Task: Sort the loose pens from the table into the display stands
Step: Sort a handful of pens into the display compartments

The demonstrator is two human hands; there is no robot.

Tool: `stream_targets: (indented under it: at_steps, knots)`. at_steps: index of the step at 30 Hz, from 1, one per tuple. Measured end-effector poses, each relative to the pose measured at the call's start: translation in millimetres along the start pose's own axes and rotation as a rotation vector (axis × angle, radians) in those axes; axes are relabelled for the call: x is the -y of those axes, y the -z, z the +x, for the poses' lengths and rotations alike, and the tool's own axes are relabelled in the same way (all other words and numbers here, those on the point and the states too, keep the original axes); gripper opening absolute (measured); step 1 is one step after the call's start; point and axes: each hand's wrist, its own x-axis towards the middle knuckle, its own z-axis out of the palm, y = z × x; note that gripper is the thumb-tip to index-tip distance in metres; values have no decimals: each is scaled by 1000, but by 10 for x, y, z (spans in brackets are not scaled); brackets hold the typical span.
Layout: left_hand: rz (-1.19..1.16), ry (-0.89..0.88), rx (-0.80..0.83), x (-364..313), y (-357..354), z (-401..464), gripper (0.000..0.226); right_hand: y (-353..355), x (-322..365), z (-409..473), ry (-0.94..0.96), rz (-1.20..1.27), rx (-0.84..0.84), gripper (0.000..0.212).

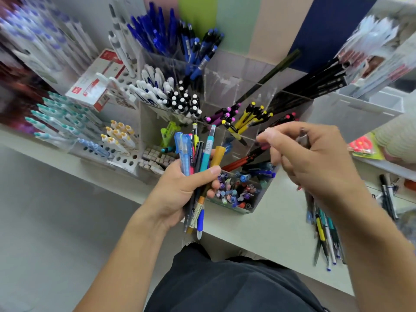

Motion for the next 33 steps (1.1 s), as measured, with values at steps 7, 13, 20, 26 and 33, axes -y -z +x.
stream_targets:
  at_steps: [7,13,20,26,33]
  knots:
    - [104,-102,-32,-70,-66,-53,27,-349,56,130,-220,267,262,11]
    - [24,-80,-109,-74,-13,-44,25,-215,82,271,-189,453,65,25]
    - [-113,23,-35,-72,85,-2,32,217,71,-87,376,-423,-232,3]
    - [-133,36,4,-44,7,97,34,266,-130,-258,395,-417,-321,10]
    - [-11,0,-56,-20,-44,183,23,367,-76,-238,352,-568,-222,4]
